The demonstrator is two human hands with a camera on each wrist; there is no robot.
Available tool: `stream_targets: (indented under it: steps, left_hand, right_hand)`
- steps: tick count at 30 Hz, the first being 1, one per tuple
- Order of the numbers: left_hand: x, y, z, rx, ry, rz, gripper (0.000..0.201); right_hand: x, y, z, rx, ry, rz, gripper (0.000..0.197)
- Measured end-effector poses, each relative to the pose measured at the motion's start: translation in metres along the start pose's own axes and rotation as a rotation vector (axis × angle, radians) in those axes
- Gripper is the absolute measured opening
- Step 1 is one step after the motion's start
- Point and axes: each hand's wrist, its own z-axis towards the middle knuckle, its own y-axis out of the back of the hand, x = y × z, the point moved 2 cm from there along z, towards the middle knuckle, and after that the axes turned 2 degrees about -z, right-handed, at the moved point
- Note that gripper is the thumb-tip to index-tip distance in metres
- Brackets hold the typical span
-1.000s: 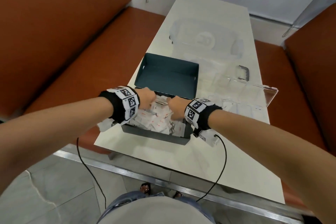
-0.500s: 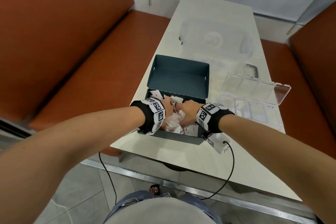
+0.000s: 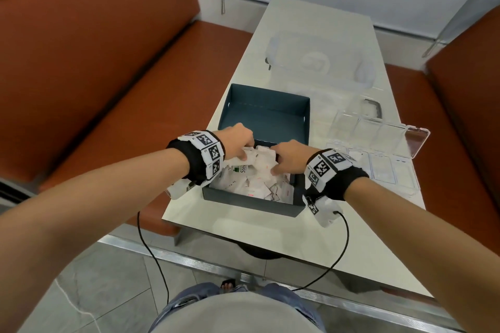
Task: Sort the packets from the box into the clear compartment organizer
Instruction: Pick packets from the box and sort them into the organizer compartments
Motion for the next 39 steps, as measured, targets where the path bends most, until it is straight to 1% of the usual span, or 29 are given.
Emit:
stream_targets:
  steps: [2,5,6,8,10,12,13,15,16,18,20,24,25,27,29,32,34,37,38,39]
  left_hand:
    - [0.003,0.001,-0.003,-0.030,-0.011,-0.051,0.016]
    - [0.008,0.006,-0.008,-0.084,-0.038,-0.125,0.017]
    - [0.011,0.009,-0.010,-0.108,-0.046,-0.148,0.015]
    - [0.015,0.015,-0.013,-0.161,-0.051,-0.214,0.018]
    - [0.018,0.022,-0.015,-0.209,-0.063,-0.298,0.023]
    - [0.017,0.028,-0.017,-0.224,-0.091,-0.385,0.024]
    - [0.016,0.030,-0.018,-0.225,-0.109,-0.420,0.022]
    - [0.010,0.035,-0.018,-0.233,-0.142,-0.465,0.020]
    - [0.008,0.037,-0.017,-0.242,-0.153,-0.484,0.019]
    - [0.003,0.038,-0.015,-0.268,-0.163,-0.539,0.020]
    - [0.000,0.037,-0.011,-0.320,-0.164,-0.622,0.021]
    - [-0.006,0.033,-0.003,-0.473,-0.136,-0.862,0.022]
    - [-0.007,0.031,-0.001,-0.505,-0.116,-0.912,0.021]
    - [-0.012,0.029,0.003,-0.528,-0.058,-0.972,0.018]
    - [-0.020,0.026,0.005,-0.501,-0.017,-0.991,0.027]
    - [-0.030,0.021,0.009,-0.405,-0.004,-1.053,0.043]
    - [-0.034,0.020,0.012,-0.350,-0.001,-1.032,0.047]
    - [-0.032,0.024,0.013,-0.348,0.025,-0.913,0.052]
    - [-0.029,0.026,0.013,-0.364,0.030,-0.948,0.054]
    - [-0.025,0.028,0.013,-0.382,0.049,-1.037,0.056]
  right_hand:
    - [-0.006,0.009,-0.005,-0.049,0.006,0.048,0.038]
    - [-0.016,0.019,-0.014,-0.104,0.005,0.173,0.052]
    - [-0.020,0.022,-0.017,-0.131,0.001,0.220,0.052]
    - [-0.025,0.026,-0.022,-0.227,-0.007,0.341,0.048]
    - [-0.027,0.029,-0.027,-0.354,-0.002,0.516,0.043]
    - [-0.023,0.030,-0.033,-0.412,0.025,0.733,0.038]
    - [-0.019,0.030,-0.035,-0.399,0.038,0.861,0.037]
    - [-0.012,0.029,-0.036,-0.311,0.037,1.104,0.037]
    - [-0.008,0.028,-0.036,-0.263,0.040,1.199,0.037]
    - [-0.003,0.025,-0.035,-0.202,0.075,1.307,0.035]
    - [0.000,0.022,-0.033,-0.197,0.116,1.378,0.032]
    - [0.000,0.021,-0.031,-0.262,0.163,1.582,0.033]
    - [0.000,0.020,-0.031,-0.275,0.165,1.621,0.033]
    - [-0.002,0.020,-0.030,-0.295,0.151,1.665,0.030]
    - [-0.002,0.020,-0.028,-0.312,0.134,1.680,0.029]
    - [-0.003,0.020,-0.026,-0.332,0.100,1.691,0.030]
    - [-0.006,0.019,-0.025,-0.337,0.058,1.699,0.028]
    - [-0.013,0.021,-0.026,-0.342,0.025,1.723,0.026]
    - [-0.016,0.022,-0.026,-0.335,0.032,1.734,0.027]
    - [-0.018,0.023,-0.027,-0.317,0.049,1.740,0.028]
